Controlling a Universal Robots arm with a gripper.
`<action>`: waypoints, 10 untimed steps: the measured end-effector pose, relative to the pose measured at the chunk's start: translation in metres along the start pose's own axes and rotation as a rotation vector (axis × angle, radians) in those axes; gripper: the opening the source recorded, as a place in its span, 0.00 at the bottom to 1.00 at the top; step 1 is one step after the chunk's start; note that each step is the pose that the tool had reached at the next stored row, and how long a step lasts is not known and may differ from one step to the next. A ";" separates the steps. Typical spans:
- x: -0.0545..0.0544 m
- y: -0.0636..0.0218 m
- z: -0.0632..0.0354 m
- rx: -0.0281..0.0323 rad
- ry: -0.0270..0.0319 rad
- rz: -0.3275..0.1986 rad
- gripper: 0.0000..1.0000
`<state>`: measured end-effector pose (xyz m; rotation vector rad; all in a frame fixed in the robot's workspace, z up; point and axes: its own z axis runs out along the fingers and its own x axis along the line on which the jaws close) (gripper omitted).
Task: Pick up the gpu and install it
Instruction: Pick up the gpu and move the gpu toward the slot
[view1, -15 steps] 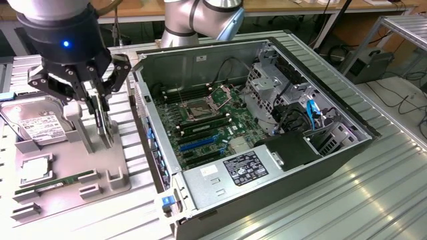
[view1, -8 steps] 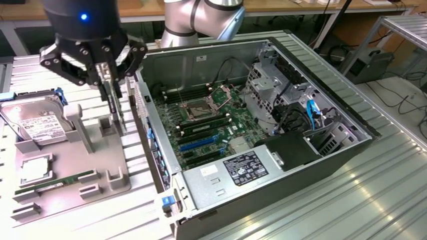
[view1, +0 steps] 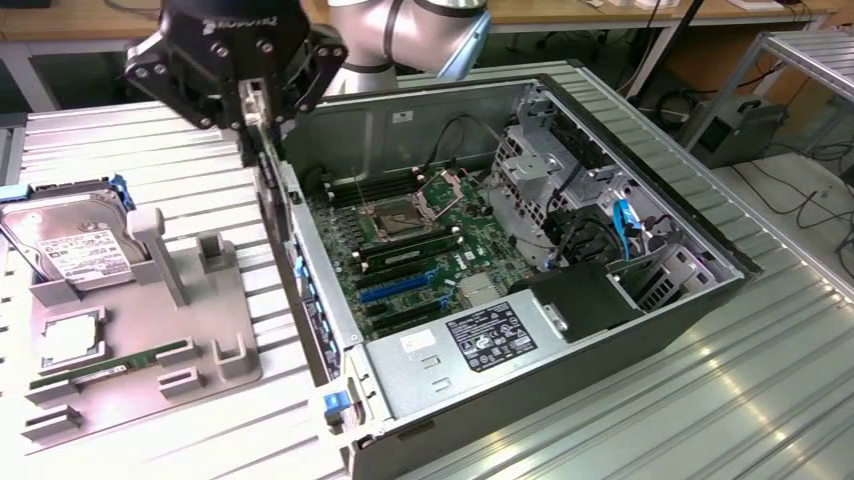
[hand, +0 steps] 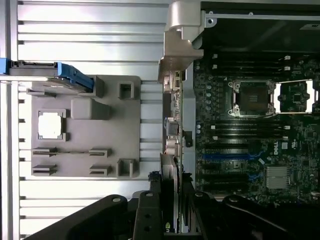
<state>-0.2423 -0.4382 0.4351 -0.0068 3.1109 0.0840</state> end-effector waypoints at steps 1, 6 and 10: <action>-0.005 0.0000 -0.0019 -0.0009 0.0017 0.000 0.26; -0.030 -0.0003 -0.0039 -0.0020 0.0141 0.001 0.26; -0.050 -0.0005 -0.0024 -0.0020 0.0233 0.001 0.26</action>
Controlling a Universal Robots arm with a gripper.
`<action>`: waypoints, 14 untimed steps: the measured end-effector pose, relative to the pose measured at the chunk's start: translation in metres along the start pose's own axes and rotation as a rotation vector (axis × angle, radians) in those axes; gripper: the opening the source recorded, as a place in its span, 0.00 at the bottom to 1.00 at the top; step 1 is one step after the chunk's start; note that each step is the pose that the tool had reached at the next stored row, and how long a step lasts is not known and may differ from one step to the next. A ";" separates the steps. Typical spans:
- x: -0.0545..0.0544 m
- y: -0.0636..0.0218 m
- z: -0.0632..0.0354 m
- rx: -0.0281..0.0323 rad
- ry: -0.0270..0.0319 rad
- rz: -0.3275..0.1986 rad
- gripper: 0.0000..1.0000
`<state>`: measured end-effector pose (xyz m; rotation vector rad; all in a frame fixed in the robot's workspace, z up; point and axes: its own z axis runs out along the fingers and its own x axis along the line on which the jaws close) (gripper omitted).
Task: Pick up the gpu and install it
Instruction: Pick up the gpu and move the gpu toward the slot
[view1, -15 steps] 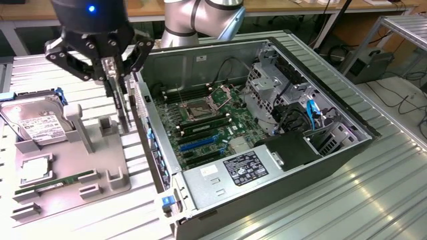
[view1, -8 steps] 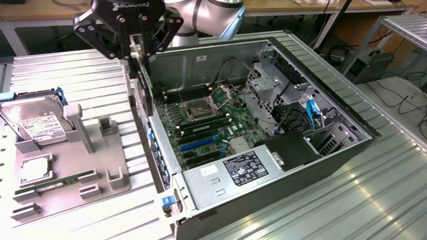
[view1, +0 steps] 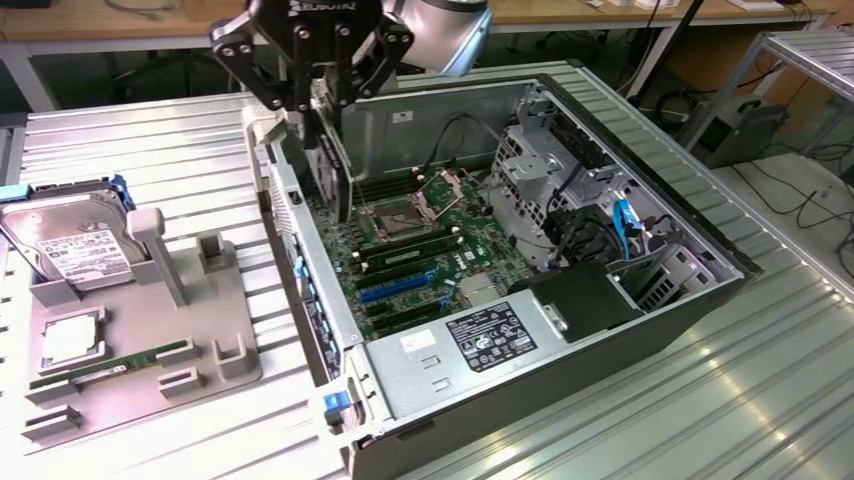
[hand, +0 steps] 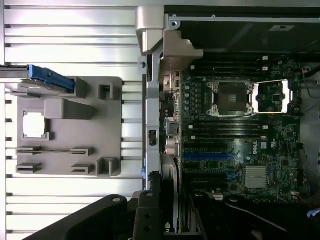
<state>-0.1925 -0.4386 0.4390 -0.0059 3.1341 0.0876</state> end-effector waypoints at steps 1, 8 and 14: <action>-0.005 -0.0001 0.0009 0.0001 0.0025 0.000 0.26; -0.038 -0.0008 0.0117 0.0000 0.0166 0.001 0.26; -0.072 -0.0016 0.0242 -0.0001 0.0266 0.002 0.26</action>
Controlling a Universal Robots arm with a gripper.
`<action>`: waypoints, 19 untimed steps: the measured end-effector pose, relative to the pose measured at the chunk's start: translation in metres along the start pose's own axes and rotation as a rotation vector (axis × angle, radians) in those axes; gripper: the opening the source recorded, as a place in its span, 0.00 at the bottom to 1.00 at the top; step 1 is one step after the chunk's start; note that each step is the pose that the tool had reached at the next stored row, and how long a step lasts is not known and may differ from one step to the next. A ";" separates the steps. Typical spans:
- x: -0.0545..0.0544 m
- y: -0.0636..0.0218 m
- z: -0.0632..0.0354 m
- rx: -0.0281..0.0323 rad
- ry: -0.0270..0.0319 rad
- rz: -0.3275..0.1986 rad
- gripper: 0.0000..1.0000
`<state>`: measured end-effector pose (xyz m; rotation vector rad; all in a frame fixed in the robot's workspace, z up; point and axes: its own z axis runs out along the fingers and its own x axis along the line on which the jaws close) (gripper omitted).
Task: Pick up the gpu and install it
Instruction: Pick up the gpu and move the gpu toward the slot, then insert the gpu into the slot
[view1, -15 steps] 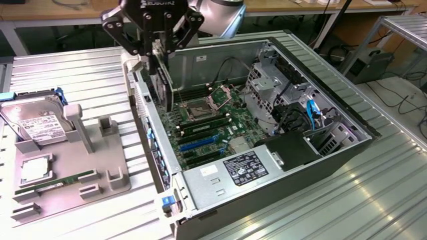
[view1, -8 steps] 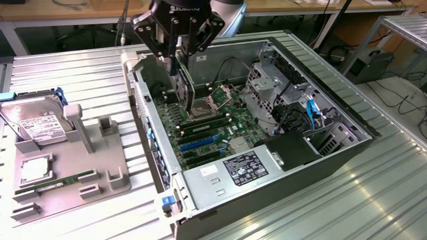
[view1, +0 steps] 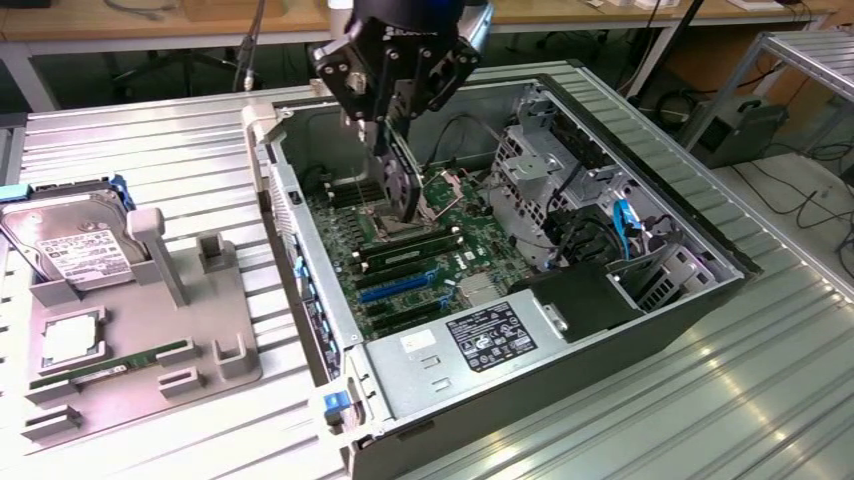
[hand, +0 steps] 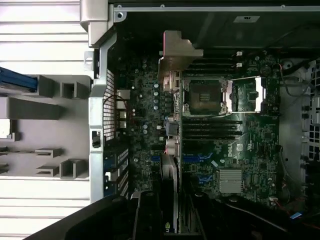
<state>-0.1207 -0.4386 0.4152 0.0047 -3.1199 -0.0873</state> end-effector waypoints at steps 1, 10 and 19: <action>-0.004 -0.0001 0.0015 0.0000 0.0008 0.000 0.26; -0.056 -0.0022 0.0191 -0.0005 0.0058 0.000 0.26; -0.057 -0.0022 0.0191 -0.0030 0.0070 0.000 0.26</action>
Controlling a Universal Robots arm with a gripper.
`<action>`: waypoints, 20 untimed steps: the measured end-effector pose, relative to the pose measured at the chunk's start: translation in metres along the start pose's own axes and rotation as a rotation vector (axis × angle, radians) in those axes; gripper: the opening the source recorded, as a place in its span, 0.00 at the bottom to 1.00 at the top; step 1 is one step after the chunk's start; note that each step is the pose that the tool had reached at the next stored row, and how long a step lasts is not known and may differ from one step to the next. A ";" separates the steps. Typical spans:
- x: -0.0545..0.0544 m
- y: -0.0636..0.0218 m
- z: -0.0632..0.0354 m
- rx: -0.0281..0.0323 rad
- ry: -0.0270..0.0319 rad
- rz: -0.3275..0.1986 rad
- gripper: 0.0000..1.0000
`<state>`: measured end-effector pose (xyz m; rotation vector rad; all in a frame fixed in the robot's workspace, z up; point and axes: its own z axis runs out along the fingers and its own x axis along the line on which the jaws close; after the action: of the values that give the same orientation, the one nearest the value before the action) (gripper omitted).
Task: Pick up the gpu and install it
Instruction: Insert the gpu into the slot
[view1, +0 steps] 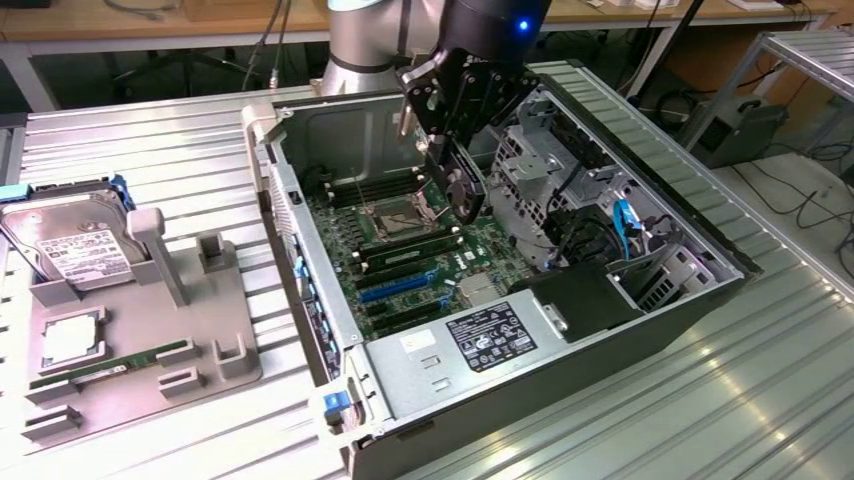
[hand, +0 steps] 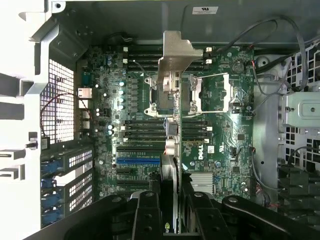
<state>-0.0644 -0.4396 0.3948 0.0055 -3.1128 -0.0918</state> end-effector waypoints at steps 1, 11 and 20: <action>0.000 0.0000 0.0000 0.0000 0.0000 0.000 0.26; 0.000 0.0000 0.0000 0.0017 0.0033 -0.065 0.26; 0.000 0.0000 0.0001 0.0072 0.0135 -0.263 0.26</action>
<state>-0.0643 -0.4396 0.3947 0.4131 -3.0800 -0.0853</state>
